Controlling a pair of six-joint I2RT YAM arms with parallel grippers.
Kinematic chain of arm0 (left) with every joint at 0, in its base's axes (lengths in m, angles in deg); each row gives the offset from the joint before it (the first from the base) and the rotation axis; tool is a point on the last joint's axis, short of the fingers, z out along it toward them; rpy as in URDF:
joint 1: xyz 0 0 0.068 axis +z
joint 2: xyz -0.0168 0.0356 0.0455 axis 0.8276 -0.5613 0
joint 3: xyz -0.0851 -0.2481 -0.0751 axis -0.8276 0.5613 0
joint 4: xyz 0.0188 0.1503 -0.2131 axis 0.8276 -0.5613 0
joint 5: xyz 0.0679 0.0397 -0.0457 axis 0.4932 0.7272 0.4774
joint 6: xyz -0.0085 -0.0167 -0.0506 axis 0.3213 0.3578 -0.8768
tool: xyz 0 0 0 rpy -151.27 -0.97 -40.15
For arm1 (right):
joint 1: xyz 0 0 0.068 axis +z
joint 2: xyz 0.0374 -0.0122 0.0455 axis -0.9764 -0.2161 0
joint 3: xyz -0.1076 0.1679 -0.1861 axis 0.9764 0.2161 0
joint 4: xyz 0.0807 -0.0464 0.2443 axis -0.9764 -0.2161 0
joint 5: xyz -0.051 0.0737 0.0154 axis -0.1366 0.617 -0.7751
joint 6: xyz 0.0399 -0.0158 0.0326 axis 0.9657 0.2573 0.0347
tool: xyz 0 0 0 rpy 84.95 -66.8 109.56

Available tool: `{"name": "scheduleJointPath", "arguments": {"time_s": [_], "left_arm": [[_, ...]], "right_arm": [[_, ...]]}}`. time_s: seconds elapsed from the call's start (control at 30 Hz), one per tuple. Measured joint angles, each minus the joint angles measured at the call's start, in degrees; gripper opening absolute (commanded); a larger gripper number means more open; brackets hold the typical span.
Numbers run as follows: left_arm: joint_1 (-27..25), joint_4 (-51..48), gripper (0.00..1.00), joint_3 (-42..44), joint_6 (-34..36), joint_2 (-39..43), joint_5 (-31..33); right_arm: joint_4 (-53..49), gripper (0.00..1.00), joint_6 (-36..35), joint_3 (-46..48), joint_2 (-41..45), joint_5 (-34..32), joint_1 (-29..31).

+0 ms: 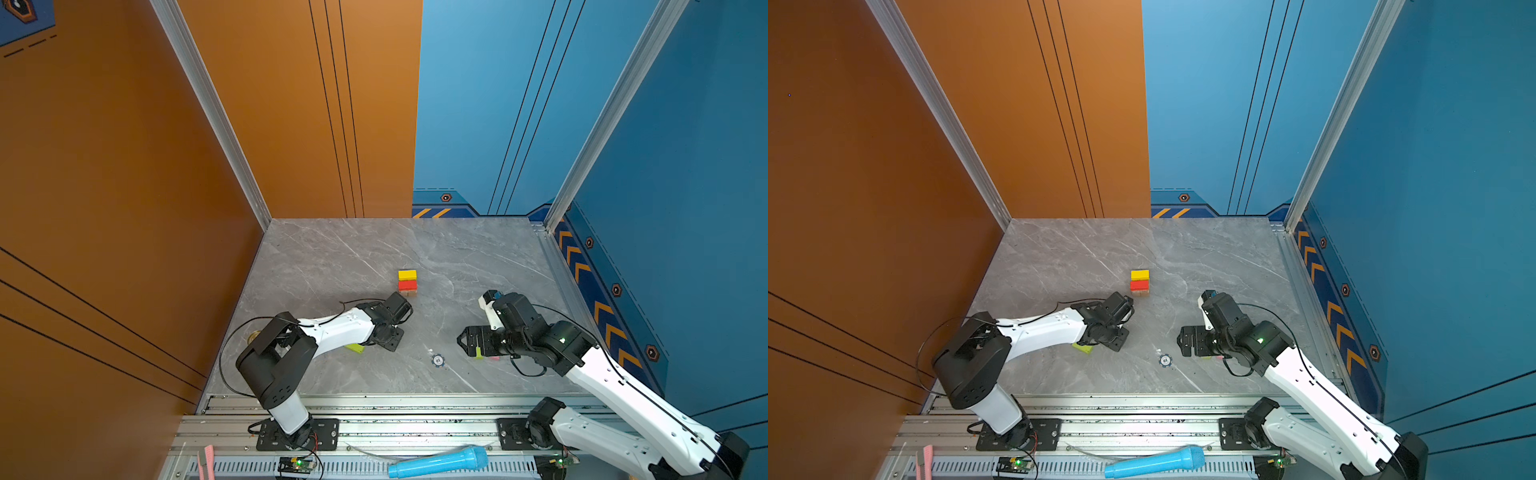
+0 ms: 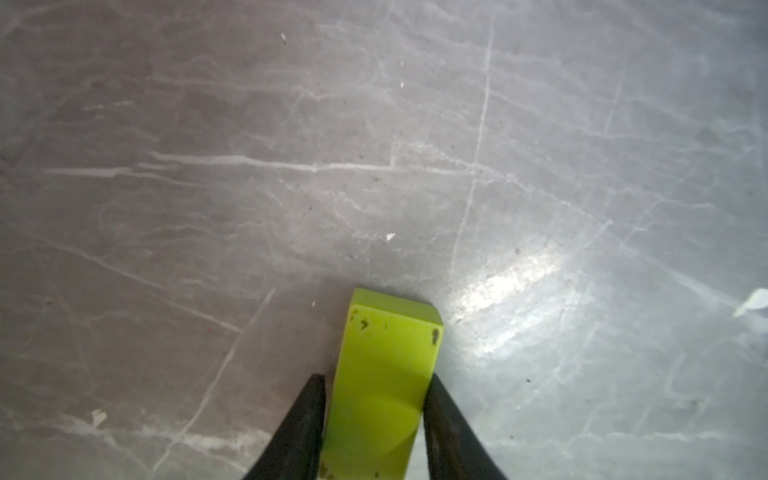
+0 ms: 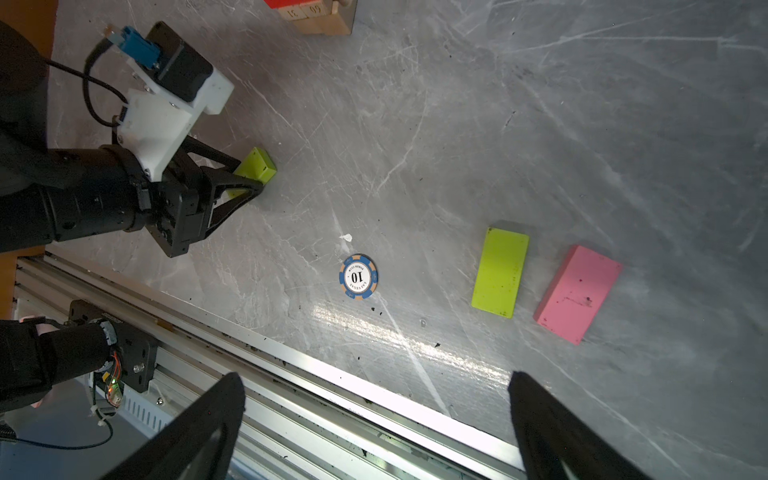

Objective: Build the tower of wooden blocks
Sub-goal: 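Lift the lime-green block and carry it toward the tower with the left gripper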

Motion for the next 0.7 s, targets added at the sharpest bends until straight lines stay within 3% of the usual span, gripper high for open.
{"name": "scheduleJointPath", "arguments": {"time_s": [0.07, 0.43, 0.7], "left_arm": [[0.0, -0.66, 0.27, -0.57, -0.76, -0.15, 0.2], [0.0, -4.63, 0.24, -3.63, -5.86, -0.26, 1.05], [0.26, -10.14, 0.24, -13.31, -8.7, -0.63, 3.63]], "right_arm": [[0.0, 1.0, 0.0, 0.0, 0.02, -0.02, -0.17], [0.0, 1.0, 0.0, 0.0, 1.44, -0.11, -1.33], [0.02, 1.0, 0.0, 0.04, 2.49, -0.13, -2.29]]}}
